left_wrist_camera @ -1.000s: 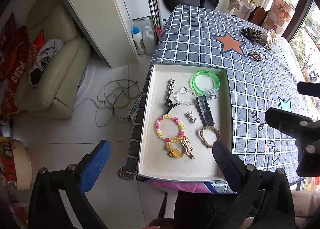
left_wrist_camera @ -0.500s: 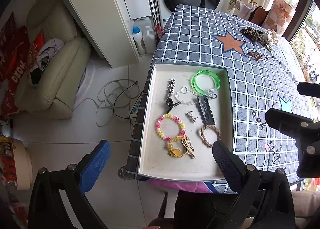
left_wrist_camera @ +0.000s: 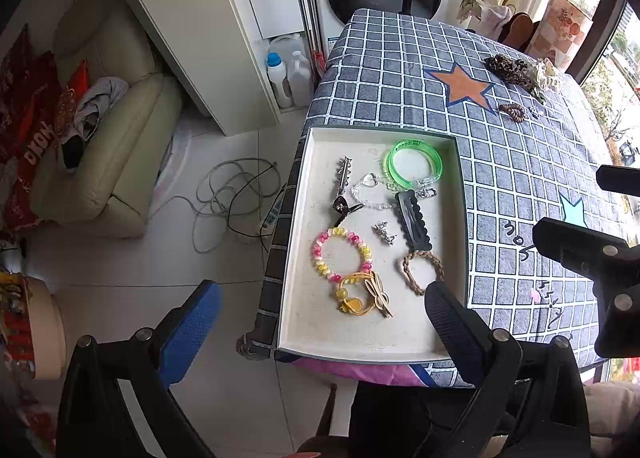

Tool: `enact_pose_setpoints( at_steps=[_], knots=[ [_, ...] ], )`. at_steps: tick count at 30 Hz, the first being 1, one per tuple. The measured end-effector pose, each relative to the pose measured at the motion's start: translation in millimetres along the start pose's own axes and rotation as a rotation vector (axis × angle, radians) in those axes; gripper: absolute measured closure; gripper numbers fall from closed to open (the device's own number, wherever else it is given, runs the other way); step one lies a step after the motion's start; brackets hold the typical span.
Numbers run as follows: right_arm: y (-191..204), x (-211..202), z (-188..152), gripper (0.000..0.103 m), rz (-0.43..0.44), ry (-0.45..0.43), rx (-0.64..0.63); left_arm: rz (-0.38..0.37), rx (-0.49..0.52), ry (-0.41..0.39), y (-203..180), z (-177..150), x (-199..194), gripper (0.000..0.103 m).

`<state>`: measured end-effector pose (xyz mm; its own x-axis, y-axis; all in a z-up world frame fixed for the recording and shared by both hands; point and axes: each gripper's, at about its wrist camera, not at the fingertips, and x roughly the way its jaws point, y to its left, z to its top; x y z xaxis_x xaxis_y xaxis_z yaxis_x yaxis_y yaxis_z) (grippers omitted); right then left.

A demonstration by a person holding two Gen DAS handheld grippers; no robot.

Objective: Organize jewelry

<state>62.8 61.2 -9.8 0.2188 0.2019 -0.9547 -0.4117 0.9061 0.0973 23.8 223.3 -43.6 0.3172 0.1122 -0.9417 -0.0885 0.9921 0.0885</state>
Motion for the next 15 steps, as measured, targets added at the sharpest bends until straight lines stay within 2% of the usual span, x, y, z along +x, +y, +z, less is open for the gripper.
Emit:
enact_pose_setpoints(
  at_steps=[15],
  knots=[
    [2.9,2.7,-2.1,0.0,0.002,0.005,0.001,0.016,-0.002,-0.008,3.6,1.6,0.5,0.0]
  ],
)
